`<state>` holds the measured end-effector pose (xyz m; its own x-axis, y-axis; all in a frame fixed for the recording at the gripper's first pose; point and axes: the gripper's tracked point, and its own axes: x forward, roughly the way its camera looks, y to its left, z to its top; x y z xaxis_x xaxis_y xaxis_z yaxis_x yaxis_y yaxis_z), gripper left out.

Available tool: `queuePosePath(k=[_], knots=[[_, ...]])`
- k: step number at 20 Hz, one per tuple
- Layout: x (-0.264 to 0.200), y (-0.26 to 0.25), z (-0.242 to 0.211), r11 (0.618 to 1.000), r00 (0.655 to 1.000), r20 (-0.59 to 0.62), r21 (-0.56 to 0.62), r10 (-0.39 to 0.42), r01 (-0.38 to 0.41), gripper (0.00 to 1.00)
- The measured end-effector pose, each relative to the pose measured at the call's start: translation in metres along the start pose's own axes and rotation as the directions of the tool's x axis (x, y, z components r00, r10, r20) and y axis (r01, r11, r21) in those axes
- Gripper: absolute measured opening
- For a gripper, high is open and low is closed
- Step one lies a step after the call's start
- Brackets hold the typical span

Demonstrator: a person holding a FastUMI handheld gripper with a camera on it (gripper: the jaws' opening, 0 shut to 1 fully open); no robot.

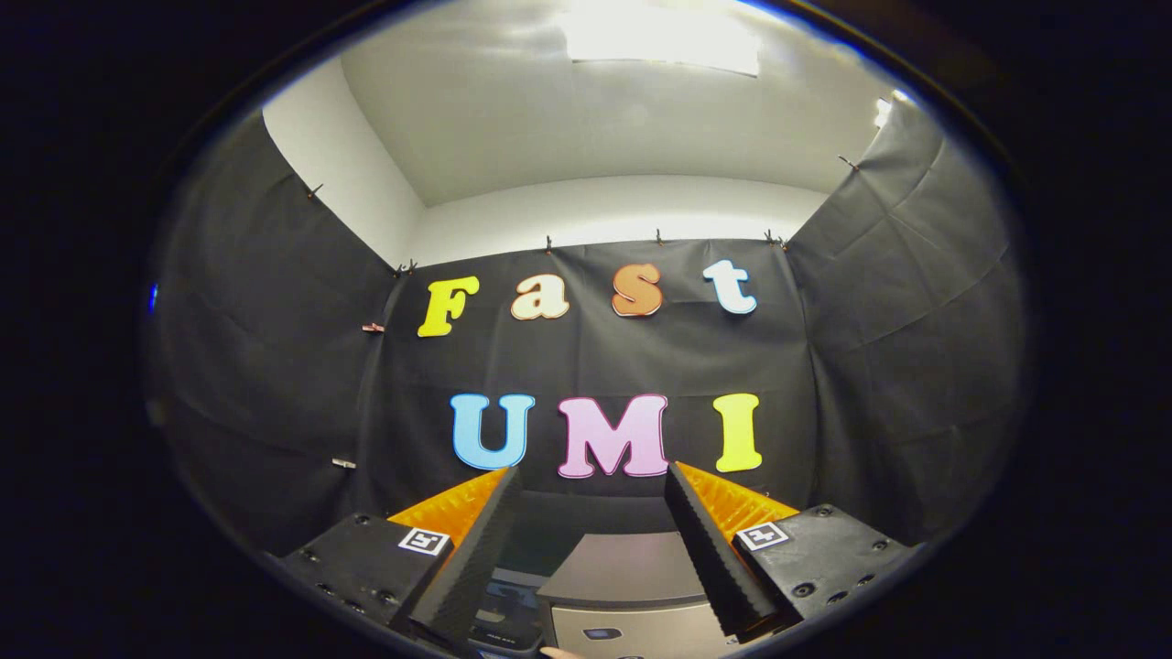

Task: Put the clothes into the washing machine and then close the washing machine lid.

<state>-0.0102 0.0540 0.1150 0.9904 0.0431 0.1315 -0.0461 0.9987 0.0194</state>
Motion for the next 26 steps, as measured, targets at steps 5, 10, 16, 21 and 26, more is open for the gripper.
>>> queuePosePath(k=[5, 10, 16, 21, 26], knots=[[-0.012, -0.01, -0.001, 0.999, 1.0, -0.006, -0.036, -0.021, 0.021, 0.98], [-0.013, -0.008, -0.002, 0.999, 1.0, -0.023, -0.036, -0.009, 0.008, 0.98], [-0.016, -0.011, 0.012, 1.0, 0.999, 0.034, -0.025, 0.002, -0.001, 0.98], [-0.012, -0.019, 0.01, 0.999, 0.999, 0.027, -0.031, -0.023, 0.023, 0.98], [-0.008, -0.017, 0.007, 1.0, 1.0, 0.019, -0.029, -0.011, 0.012, 0.98]])
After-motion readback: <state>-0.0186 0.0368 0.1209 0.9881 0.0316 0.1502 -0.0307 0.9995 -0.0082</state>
